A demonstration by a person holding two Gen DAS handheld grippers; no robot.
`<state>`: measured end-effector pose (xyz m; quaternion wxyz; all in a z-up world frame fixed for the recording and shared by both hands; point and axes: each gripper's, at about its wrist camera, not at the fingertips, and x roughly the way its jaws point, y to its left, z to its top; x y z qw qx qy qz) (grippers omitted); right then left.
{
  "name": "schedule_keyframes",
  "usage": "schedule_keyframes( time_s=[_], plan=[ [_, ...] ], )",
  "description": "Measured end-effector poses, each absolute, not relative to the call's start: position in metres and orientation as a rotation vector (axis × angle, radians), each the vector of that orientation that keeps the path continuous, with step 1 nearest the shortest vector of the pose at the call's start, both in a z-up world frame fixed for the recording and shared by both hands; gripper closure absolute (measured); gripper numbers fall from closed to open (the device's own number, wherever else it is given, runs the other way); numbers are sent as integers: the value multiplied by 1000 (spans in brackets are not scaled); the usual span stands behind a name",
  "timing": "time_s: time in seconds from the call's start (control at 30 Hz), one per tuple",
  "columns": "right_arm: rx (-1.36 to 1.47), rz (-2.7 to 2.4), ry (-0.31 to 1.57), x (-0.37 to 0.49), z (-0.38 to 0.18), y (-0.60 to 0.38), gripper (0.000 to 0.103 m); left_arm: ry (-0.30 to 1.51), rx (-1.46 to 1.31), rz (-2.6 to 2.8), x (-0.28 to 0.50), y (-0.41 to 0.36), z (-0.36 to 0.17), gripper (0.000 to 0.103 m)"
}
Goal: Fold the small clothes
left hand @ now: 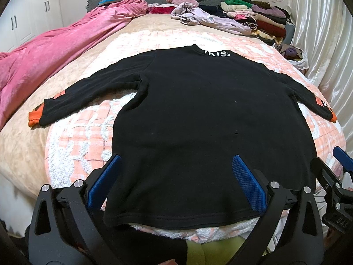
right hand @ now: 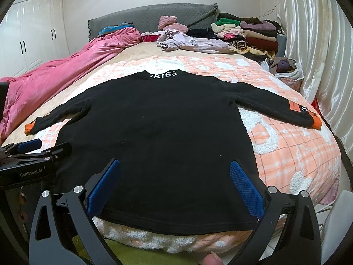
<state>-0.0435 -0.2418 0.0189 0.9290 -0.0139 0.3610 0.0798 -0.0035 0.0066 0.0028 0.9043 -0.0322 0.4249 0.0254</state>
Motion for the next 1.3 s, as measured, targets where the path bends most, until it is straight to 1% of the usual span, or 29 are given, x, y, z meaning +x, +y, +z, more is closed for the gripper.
schedule_keyframes(
  time_s=[0.7, 1.3],
  plan=[
    [-32, 157, 731, -43, 20, -243, 4, 875, -62, 60, -2, 6, 5, 9],
    [-19, 154, 725, -25, 21, -252, 4, 889, -53, 71, 11, -2, 2, 9]
  ],
)
